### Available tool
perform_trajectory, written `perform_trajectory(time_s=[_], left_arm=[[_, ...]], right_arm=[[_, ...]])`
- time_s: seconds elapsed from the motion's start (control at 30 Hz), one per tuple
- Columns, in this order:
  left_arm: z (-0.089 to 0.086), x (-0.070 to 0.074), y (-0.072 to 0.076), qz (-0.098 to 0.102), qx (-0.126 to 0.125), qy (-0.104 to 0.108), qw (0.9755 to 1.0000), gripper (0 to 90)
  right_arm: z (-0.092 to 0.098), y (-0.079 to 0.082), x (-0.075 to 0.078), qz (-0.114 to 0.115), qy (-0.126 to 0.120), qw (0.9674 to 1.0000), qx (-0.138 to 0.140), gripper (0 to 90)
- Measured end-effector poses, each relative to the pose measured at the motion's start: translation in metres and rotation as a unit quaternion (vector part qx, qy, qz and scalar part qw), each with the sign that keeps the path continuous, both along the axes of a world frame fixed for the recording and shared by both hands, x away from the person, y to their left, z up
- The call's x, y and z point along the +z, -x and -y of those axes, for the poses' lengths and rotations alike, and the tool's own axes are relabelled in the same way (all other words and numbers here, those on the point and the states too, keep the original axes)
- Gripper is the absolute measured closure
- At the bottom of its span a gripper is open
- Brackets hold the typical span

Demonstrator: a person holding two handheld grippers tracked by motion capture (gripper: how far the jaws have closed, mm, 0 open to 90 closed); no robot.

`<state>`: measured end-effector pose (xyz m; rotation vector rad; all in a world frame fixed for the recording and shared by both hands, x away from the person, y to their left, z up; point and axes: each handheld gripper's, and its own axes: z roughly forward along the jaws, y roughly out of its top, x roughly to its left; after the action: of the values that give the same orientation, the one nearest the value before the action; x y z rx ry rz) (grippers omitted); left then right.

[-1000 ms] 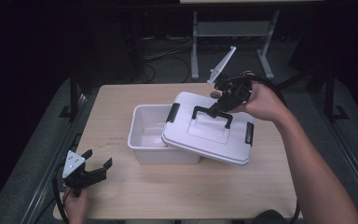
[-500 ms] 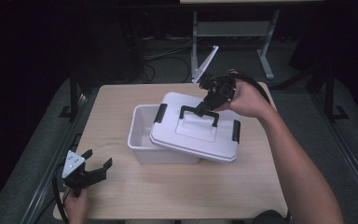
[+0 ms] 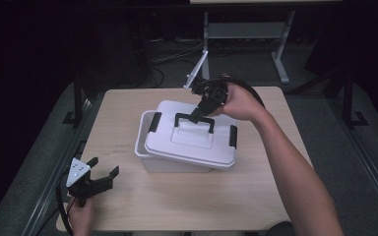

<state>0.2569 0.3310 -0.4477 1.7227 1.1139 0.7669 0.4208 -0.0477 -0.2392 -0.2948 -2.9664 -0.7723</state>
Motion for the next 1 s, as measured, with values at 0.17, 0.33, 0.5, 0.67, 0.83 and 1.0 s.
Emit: perform_trajectory(time_s=[0.17, 0.33, 0.5, 0.67, 0.83, 1.0], left_arm=[[0.000, 0.000, 0.000, 0.000, -0.001, 0.000, 1.0000, 13.7], [-0.001, 0.000, -0.001, 0.000, 0.000, 0.002, 1.0000, 13.7], [-0.002, 0.000, -0.001, 0.000, 0.001, 0.005, 1.0000, 13.7], [-0.003, 0.000, -0.001, 0.001, 0.001, 0.005, 1.0000, 13.7], [-0.003, 0.000, 0.000, 0.002, 0.002, 0.005, 1.0000, 13.7], [-0.003, 0.000, 0.000, 0.002, 0.002, 0.007, 1.0000, 13.7]], right_arm=[[-0.013, -0.010, -0.006, -0.007, 0.005, 0.9999, 0.006, 84.5], [-0.027, -0.021, -0.010, -0.013, 0.014, 0.9997, 0.012, 84.5], [-0.041, -0.030, -0.015, -0.018, 0.023, 0.9993, 0.023, 84.5], [-0.050, -0.041, -0.019, -0.024, 0.020, 0.9991, 0.027, 84.4], [-0.056, -0.045, -0.023, -0.024, 0.026, 0.9989, 0.030, 84.4], [-0.059, -0.048, -0.028, -0.026, 0.026, 0.9988, 0.031, 84.4]])
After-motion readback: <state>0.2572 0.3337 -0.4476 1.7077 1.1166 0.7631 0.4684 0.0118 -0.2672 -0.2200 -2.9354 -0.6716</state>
